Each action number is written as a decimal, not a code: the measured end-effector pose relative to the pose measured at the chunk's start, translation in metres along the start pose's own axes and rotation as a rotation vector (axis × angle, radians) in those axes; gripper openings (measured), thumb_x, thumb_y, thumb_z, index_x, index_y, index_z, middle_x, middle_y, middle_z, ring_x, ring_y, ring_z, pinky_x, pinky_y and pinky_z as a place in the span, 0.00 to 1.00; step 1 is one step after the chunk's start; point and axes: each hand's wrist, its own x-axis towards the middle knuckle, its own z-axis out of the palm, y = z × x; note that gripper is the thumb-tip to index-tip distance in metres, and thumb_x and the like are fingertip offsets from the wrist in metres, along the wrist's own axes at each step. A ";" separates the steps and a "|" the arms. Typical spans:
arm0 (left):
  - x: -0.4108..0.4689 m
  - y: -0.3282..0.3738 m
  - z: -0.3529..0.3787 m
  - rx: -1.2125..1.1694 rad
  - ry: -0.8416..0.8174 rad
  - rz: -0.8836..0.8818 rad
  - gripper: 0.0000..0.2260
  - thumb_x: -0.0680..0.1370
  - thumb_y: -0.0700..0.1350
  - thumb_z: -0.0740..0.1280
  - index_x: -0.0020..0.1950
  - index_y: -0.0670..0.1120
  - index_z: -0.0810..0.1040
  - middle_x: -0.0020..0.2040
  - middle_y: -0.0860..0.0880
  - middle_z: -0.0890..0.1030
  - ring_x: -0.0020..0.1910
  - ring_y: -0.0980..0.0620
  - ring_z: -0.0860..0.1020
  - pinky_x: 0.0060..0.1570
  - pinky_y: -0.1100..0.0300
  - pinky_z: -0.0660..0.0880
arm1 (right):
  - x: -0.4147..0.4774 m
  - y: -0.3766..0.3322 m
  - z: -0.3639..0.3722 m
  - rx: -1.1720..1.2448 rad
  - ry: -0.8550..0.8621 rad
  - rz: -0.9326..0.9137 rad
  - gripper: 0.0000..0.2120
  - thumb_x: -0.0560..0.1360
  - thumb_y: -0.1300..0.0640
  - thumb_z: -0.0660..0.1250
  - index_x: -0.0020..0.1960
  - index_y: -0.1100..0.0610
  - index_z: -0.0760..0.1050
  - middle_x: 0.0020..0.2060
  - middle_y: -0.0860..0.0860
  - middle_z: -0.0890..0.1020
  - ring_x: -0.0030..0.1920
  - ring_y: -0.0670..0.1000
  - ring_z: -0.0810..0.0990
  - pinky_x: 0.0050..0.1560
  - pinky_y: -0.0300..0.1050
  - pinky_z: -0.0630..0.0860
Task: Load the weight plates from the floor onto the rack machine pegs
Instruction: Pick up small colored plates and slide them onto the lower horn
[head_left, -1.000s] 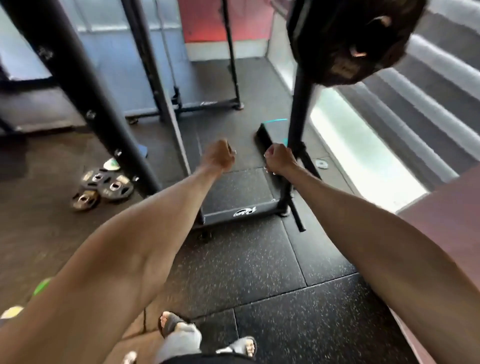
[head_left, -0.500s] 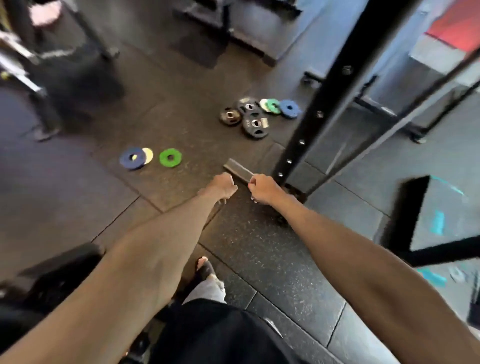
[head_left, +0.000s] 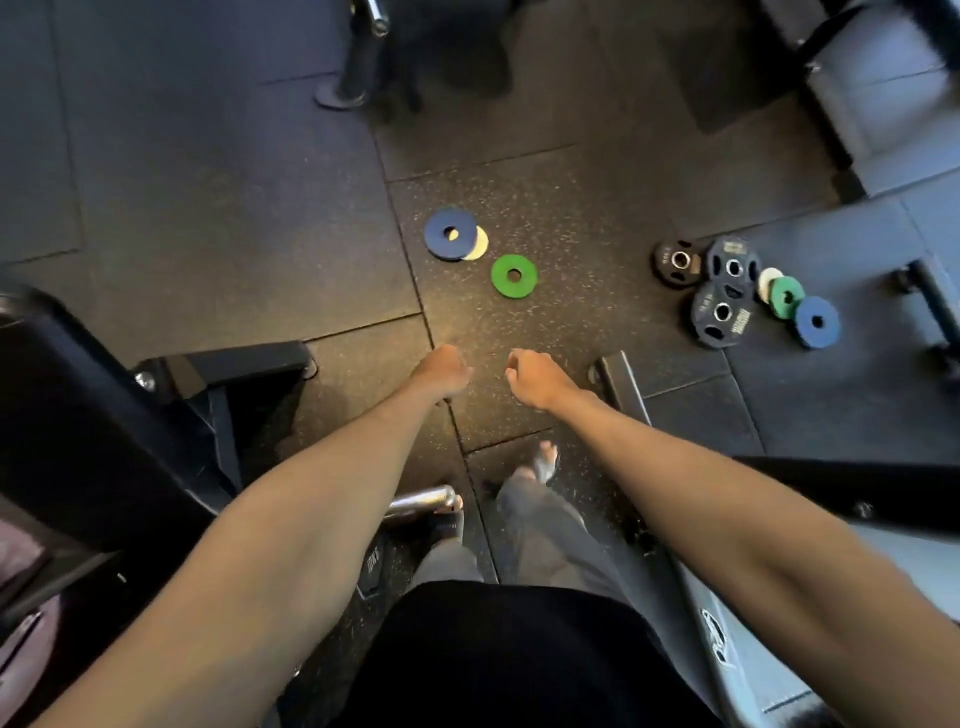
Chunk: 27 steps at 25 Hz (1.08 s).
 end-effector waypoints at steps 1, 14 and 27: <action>0.014 -0.001 -0.004 -0.017 -0.002 -0.021 0.12 0.81 0.44 0.60 0.48 0.37 0.79 0.47 0.37 0.84 0.46 0.42 0.84 0.49 0.50 0.81 | 0.018 -0.002 -0.005 -0.021 -0.022 -0.015 0.13 0.81 0.58 0.58 0.59 0.63 0.75 0.58 0.63 0.80 0.62 0.63 0.76 0.57 0.51 0.72; 0.251 0.109 -0.092 -0.001 -0.013 -0.189 0.10 0.79 0.46 0.62 0.54 0.41 0.77 0.51 0.39 0.83 0.51 0.41 0.81 0.48 0.53 0.76 | 0.284 0.050 -0.127 0.062 -0.152 0.062 0.13 0.79 0.59 0.56 0.59 0.62 0.74 0.58 0.62 0.79 0.60 0.63 0.77 0.57 0.54 0.74; 0.612 0.032 -0.083 0.254 -0.122 -0.083 0.14 0.81 0.45 0.63 0.66 0.43 0.72 0.61 0.41 0.79 0.61 0.40 0.76 0.58 0.49 0.75 | 0.601 0.092 -0.003 0.238 0.010 0.409 0.13 0.79 0.61 0.57 0.62 0.60 0.72 0.56 0.59 0.78 0.57 0.62 0.77 0.55 0.54 0.76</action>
